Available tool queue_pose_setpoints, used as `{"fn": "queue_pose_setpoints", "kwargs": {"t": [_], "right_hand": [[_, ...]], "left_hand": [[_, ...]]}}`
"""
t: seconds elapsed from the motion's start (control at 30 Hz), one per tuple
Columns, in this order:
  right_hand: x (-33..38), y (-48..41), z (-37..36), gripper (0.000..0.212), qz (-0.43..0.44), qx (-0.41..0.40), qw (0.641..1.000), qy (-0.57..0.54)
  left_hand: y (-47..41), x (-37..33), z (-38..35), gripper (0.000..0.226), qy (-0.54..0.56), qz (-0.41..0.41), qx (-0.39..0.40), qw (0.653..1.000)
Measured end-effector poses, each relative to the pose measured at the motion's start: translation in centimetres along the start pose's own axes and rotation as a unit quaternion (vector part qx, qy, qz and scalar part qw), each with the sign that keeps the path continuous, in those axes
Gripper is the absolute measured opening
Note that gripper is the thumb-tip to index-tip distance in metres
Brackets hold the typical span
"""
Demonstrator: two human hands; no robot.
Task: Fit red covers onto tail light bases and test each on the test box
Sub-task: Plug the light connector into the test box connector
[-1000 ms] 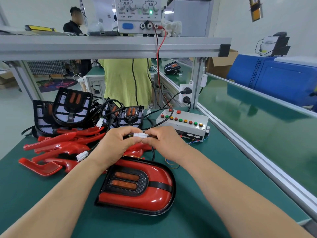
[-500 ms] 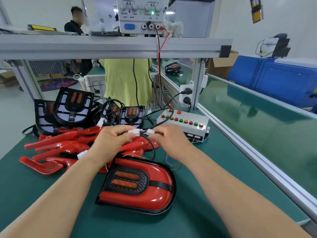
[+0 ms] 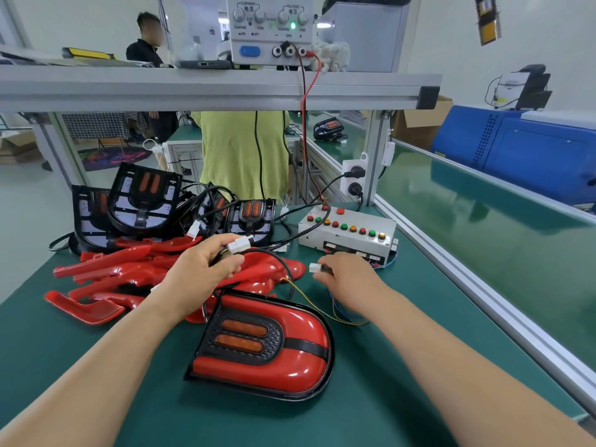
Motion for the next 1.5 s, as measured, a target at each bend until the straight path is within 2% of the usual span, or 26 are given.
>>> {"fn": "queue_pose_setpoints", "kwargs": {"t": [0.1, 0.2, 0.27, 0.33, 0.43, 0.53, 0.6, 0.67, 0.73, 0.77, 0.83, 0.9, 0.97, 1.03, 1.1, 1.17, 1.2, 1.27, 1.3, 1.4, 1.43, 1.47, 1.5], "right_hand": [[-0.9, 0.5, -1.7, 0.050, -0.034, 0.058, 0.998, 0.016], [-0.1, 1.0, -0.7, 0.061, -0.024, -0.010, 0.999, 0.042], [1.5, 1.5, 0.6, 0.051, 0.012, -0.086, 0.996, 0.027], [3.0, 2.1, 1.3, 0.034, 0.056, -0.128, 0.990, -0.002], [4.0, 2.4, 0.4, 0.026, 0.072, -0.095, 0.992, -0.036], [3.3, 1.6, -0.1, 0.027, 0.009, -0.046, 0.993, -0.110], [2.8, 0.9, -0.5, 0.036, -0.036, -0.016, 0.993, -0.110], [2.6, 0.4, -1.0, 0.038, -0.062, 0.010, 0.989, -0.136], [2.6, 0.0, -1.2, 0.029, -0.068, 0.016, 0.980, -0.187], [2.6, -0.1, -1.1, 0.024, -0.069, 0.013, 0.976, -0.207], [2.4, -0.1, -1.0, 0.018, -0.072, 0.003, 0.966, -0.247], [2.0, 0.1, -0.9, 0.022, -0.077, -0.009, 0.957, -0.281], [1.6, 0.4, -1.0, 0.025, -0.077, -0.015, 0.953, -0.292], [1.2, 0.6, -1.1, 0.017, -0.080, -0.014, 0.945, -0.317], [0.9, 0.8, -1.3, 0.030, -0.085, -0.005, 0.935, -0.343], [0.7, 0.9, -1.6, 0.036, -0.086, 0.001, 0.922, -0.378], [0.8, 1.0, -1.7, 0.032, -0.085, 0.006, 0.905, -0.417], [1.6, 1.3, -1.9, 0.021, -0.074, 0.006, 0.845, -0.530], [1.9, 1.4, -1.7, 0.021, -0.071, -0.005, 0.819, -0.569], [2.0, 1.5, -1.2, 0.037, -0.085, -0.044, 0.795, -0.599], [2.3, 1.5, -1.2, 0.037, -0.087, -0.044, 0.784, -0.614], [2.7, 1.5, -1.3, 0.035, -0.088, -0.038, 0.762, -0.641], [3.3, 1.6, -1.3, 0.031, -0.090, -0.028, 0.725, -0.682]], "left_hand": [[-0.1, 0.3, -0.9, 0.021, -0.057, 0.015, 0.052, 0.997], [0.0, 0.5, -1.8, 0.009, -0.123, 0.027, 0.102, 0.987], [0.0, 0.4, -2.1, 0.015, -0.137, 0.035, 0.124, 0.982], [0.2, 0.4, -2.7, 0.020, -0.149, 0.051, 0.163, 0.974], [0.9, 1.0, -3.9, 0.019, -0.160, 0.088, 0.243, 0.953], [1.2, 1.1, -4.4, 0.010, -0.177, 0.101, 0.272, 0.940], [1.3, 0.9, -4.6, 0.007, -0.172, 0.102, 0.278, 0.940], [1.5, 0.8, -5.0, 0.019, -0.164, 0.098, 0.289, 0.938], [1.9, 0.4, -5.5, 0.042, -0.151, 0.094, 0.311, 0.934], [2.2, 0.3, -5.7, 0.046, -0.145, 0.091, 0.322, 0.931], [2.6, 0.1, -6.1, 0.043, -0.139, 0.082, 0.341, 0.926], [2.7, 0.1, -6.2, 0.042, -0.133, 0.080, 0.347, 0.925], [2.6, 0.0, -6.3, 0.041, -0.116, 0.072, 0.335, 0.932], [2.6, 0.0, -6.1, 0.042, -0.093, 0.068, 0.305, 0.945], [2.5, 0.2, -5.7, 0.045, -0.064, 0.070, 0.273, 0.957], [2.3, 0.2, -5.0, 0.034, -0.003, 0.079, 0.236, 0.969], [2.2, 0.1, -4.5, 0.026, 0.043, 0.089, 0.213, 0.972], [2.0, -0.1, -3.7, 0.015, 0.135, 0.108, 0.166, 0.971], [1.9, -0.1, -3.3, 0.016, 0.171, 0.116, 0.139, 0.969], [1.5, 0.2, -2.4, 0.027, 0.250, 0.149, 0.052, 0.955], [1.5, 0.3, -2.2, 0.032, 0.274, 0.161, 0.026, 0.948], [1.4, 0.5, -2.1, 0.034, 0.299, 0.173, 0.001, 0.939], [1.4, 0.7, -2.1, 0.038, 0.325, 0.190, -0.021, 0.926]]}}
Point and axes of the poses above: each hand's wrist, its own y-axis away from the middle knuckle, its own z-axis out of the back of the hand, x = y × z, the point moved 9 cm from there along -y, towards the middle knuckle, and after that the axes turned 4 degrees about -y, right-handed, at the moved point
